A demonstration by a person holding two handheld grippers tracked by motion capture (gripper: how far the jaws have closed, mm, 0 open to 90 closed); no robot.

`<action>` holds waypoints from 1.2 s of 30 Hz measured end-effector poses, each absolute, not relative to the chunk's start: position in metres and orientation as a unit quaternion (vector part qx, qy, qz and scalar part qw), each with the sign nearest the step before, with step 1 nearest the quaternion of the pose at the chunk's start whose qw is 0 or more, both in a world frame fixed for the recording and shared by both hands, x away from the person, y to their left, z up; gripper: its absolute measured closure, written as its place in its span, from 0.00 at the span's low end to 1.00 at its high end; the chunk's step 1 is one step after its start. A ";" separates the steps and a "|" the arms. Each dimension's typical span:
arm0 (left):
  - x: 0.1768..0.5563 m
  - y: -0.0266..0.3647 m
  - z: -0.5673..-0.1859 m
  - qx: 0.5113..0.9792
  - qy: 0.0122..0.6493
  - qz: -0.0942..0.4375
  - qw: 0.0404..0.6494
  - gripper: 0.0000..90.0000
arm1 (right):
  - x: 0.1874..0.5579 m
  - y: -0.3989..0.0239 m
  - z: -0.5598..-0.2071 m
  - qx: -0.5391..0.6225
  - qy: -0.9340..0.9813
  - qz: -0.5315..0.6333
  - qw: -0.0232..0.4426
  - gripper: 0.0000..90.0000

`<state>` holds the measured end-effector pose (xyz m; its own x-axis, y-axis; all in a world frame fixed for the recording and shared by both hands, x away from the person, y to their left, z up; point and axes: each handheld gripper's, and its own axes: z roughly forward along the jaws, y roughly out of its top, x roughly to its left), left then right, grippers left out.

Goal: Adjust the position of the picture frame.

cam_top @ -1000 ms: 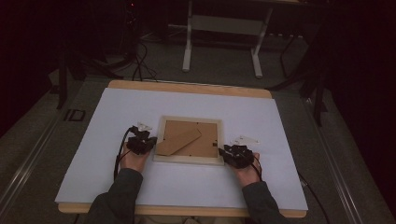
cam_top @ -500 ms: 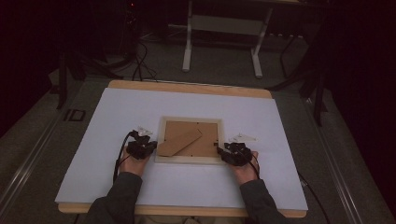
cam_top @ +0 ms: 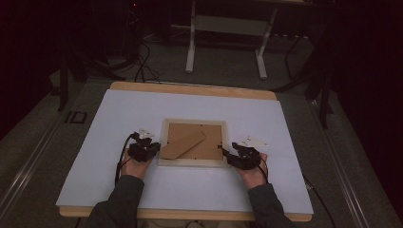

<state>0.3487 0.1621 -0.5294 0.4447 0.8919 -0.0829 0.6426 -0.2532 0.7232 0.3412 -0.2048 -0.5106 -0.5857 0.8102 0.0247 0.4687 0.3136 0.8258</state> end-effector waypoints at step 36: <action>0.320 0.155 -0.478 0.769 0.423 0.169 0.448 0.76 | 0.339 -0.224 -0.503 0.421 0.781 0.412 0.209 0.42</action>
<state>0.3197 0.1547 -0.4782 0.5853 0.8021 -0.1188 0.4992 -0.2410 0.8323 0.3389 -0.2243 -0.5034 -0.5577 0.8298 0.0212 0.4858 0.3056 0.8189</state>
